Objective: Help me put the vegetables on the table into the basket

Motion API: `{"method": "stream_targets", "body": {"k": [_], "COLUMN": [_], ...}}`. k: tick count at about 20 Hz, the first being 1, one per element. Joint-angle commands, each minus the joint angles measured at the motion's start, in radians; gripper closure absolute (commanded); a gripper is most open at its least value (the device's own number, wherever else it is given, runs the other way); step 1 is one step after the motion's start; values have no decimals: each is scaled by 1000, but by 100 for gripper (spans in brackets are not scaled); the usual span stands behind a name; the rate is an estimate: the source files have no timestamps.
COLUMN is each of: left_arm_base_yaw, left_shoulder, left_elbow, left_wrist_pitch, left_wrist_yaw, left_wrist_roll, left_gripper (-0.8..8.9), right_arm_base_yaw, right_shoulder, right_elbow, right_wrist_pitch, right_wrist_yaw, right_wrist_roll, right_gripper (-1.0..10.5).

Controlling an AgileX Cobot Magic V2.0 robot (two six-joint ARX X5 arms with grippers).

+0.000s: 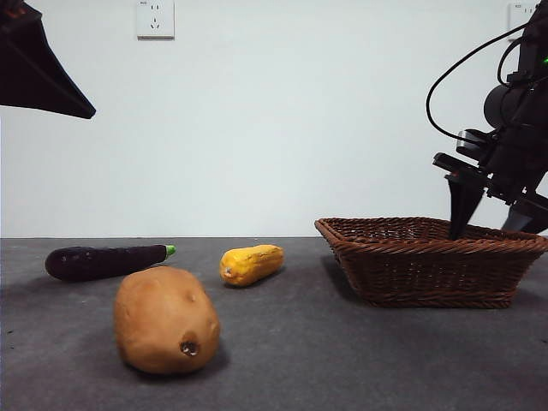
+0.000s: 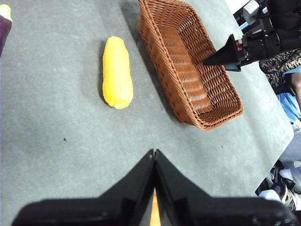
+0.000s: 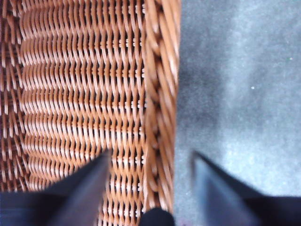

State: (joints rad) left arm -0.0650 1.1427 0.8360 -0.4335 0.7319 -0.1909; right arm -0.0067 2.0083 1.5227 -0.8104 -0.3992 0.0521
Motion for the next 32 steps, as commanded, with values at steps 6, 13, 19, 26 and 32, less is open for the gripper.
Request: {"method": "stream_targets", "body": {"k": [6,13,19,26,32], "left_arm_base_yaw": [-7,-103,-283,-360,-414], "left_shoulder": [6,127,380,715,911], "left_elbow": [-3,222,492,780,931], "left_wrist_pitch": [0,-278,-409,-435,-422], "left_wrist_yaw": [-44,-224,-419,-481,-581], "left_wrist_roll": [19,99,172,256,255], "left_gripper": [818,812,294,119,121], "right_arm_base_yaw": [-1,-72,-74,-74,-74], "right_shoulder": [18,-122,-378,-588,-616], "right_elbow": [3,6,6,6,5], "right_wrist_pitch": [10,-85,-237,-347,-412], "right_wrist_yaw": [27,-125,-97,18,91], "right_wrist_roll": [-10,-10,-57,-61,-90], "right_gripper": [963,963,963,963,963]}}
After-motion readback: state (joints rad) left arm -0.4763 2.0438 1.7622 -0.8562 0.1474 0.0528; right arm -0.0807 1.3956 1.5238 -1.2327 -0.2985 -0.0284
